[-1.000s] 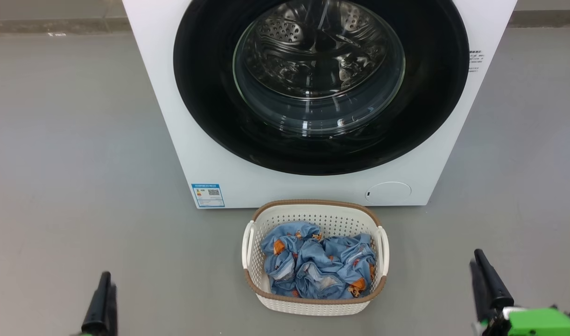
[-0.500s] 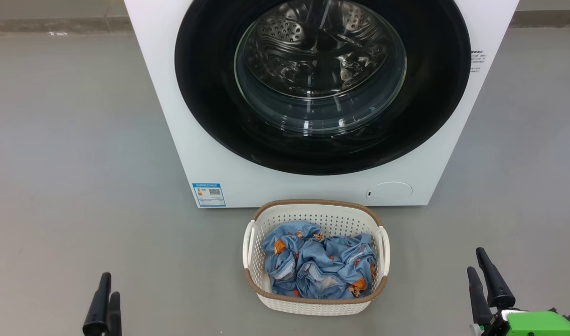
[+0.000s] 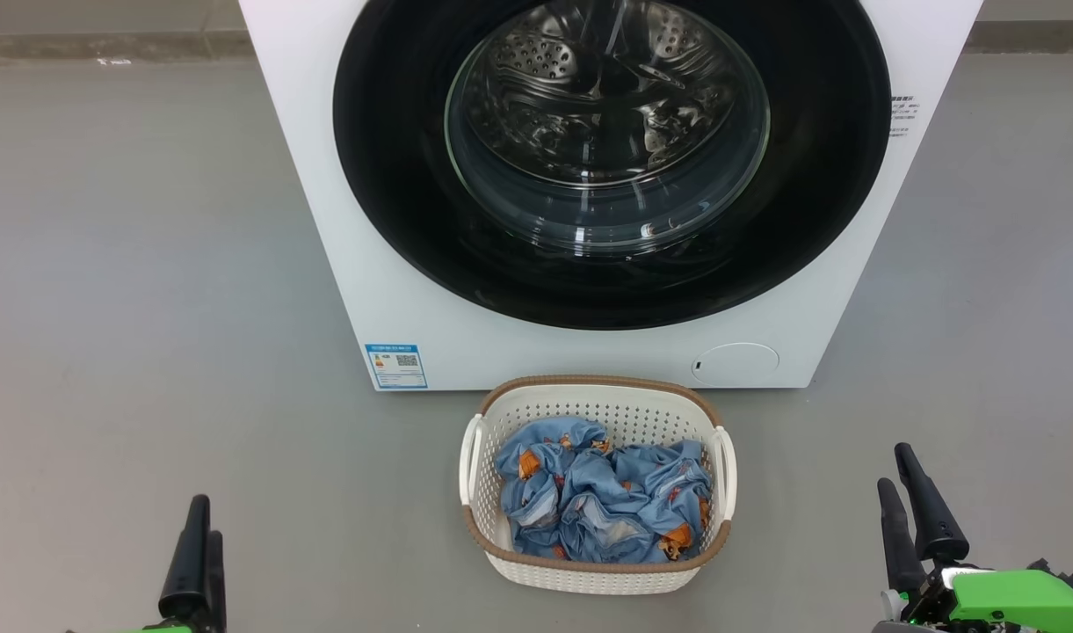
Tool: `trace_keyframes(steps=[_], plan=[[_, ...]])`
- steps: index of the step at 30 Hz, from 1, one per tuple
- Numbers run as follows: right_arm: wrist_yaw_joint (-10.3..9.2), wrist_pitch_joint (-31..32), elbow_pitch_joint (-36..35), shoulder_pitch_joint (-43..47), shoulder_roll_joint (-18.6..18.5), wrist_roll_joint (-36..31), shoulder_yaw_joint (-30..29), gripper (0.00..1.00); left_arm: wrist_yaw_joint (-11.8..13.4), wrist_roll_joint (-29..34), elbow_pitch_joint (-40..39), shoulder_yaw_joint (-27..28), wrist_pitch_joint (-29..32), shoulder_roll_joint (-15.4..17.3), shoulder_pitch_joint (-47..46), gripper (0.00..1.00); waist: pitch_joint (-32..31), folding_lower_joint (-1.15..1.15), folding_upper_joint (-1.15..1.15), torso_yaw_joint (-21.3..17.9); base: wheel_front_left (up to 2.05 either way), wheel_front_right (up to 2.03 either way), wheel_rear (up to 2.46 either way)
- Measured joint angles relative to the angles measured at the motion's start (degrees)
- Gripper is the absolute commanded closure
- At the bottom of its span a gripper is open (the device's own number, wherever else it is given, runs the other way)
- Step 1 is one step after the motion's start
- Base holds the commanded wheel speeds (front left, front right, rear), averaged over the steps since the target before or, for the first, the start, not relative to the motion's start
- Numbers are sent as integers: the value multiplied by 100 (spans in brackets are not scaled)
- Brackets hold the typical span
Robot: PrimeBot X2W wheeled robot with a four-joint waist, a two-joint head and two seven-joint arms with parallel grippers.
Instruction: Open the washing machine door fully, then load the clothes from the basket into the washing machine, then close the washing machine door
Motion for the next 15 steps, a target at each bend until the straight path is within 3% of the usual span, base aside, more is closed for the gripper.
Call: trace_keyframes(steps=[15], plan=[[0,-379,-214,-63,-227,-488,420,0,0,755,-278,-170,-252,91,-3,0,1,0,0,18,0,0,0]])
